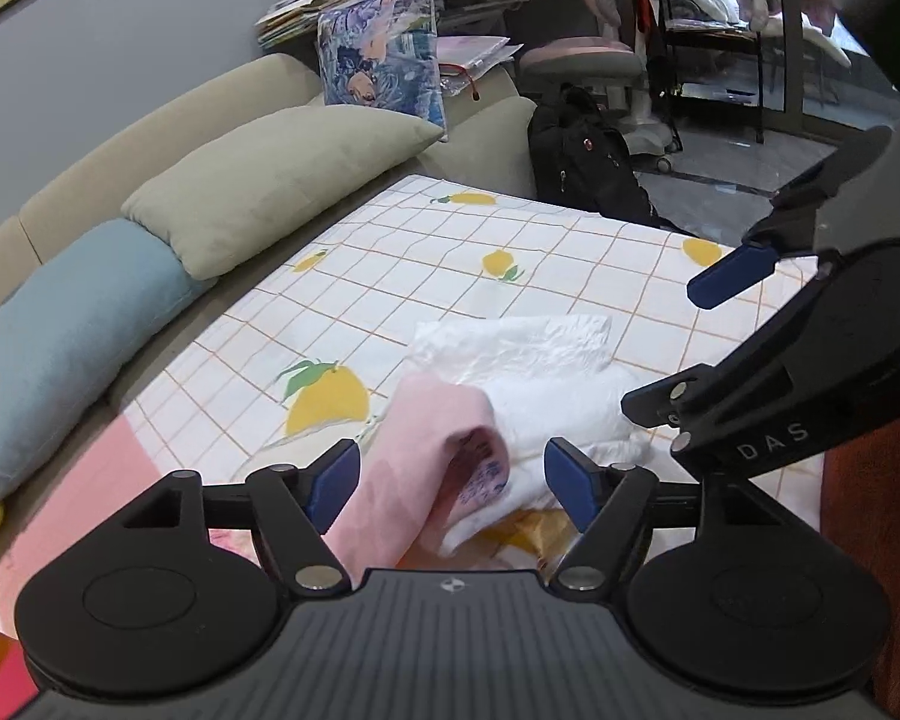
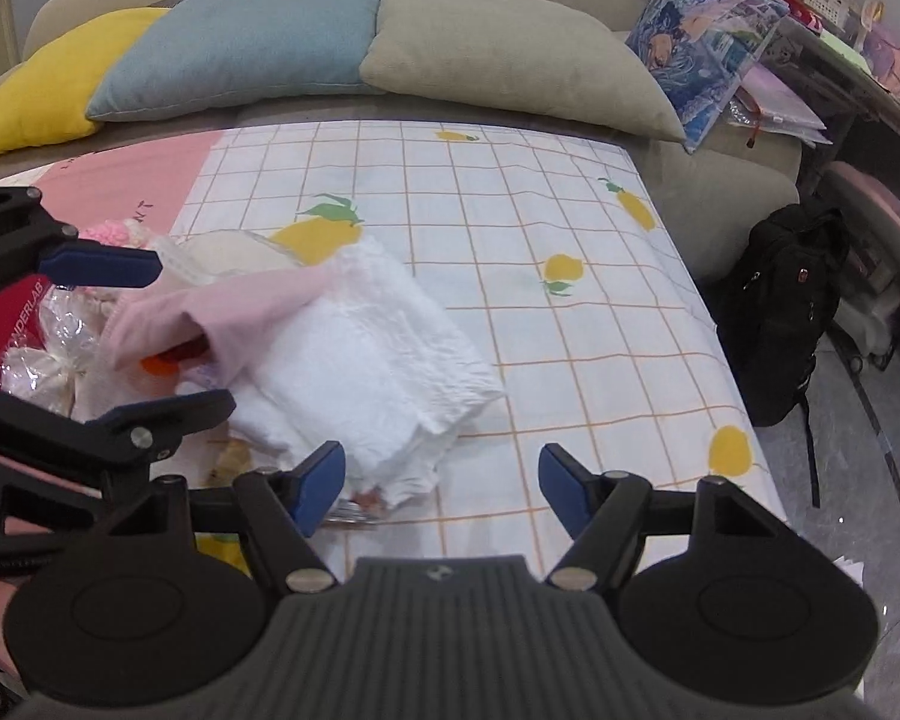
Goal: Organize soft objects
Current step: 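Move both tools back to the pink cloth and white towel, then grasp the pink cloth with the left tool while the right tool grasps the white towel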
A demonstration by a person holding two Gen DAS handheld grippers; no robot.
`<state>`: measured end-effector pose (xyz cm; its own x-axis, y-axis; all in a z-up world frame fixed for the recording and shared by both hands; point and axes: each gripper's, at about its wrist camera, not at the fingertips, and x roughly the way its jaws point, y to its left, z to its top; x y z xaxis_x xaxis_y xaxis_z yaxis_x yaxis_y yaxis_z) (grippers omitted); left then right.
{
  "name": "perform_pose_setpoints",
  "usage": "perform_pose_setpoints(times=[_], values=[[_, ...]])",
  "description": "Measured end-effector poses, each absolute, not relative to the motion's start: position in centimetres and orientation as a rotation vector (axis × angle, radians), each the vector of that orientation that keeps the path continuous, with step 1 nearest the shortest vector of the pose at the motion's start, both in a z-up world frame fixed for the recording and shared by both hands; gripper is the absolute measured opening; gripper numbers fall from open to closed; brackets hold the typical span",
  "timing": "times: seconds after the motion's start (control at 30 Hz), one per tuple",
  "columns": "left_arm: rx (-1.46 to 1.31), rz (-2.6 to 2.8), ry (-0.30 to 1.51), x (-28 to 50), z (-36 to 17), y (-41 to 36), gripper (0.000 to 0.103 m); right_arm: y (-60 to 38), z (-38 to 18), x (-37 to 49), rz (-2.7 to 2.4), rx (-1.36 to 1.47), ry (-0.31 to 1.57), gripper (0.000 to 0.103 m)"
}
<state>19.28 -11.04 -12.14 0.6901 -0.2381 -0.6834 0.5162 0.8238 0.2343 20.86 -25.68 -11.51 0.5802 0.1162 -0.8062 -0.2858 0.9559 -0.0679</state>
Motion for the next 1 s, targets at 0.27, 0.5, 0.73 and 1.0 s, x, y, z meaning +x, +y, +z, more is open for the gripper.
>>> perform_pose_setpoints(times=[0.27,0.5,0.73,1.0], values=[[0.314,-0.376,0.781,21.8,-12.2,-9.6,0.056,-26.0,-11.2,21.0,0.3,-0.186,0.898,0.07],[0.311,-0.305,0.813,22.1,-11.8,-8.1,0.004,-23.8,-11.6,21.1,0.397,-0.221,0.862,0.086],[0.212,-0.196,0.775,20.2,-9.0,-4.8,0.002,-20.3,-12.2,21.7,0.537,-0.309,0.825,0.086],[0.191,-0.2,0.758,18.4,-8.5,-4.6,0.002,-18.8,-14.7,24.6,0.536,-0.262,0.957,0.065]])
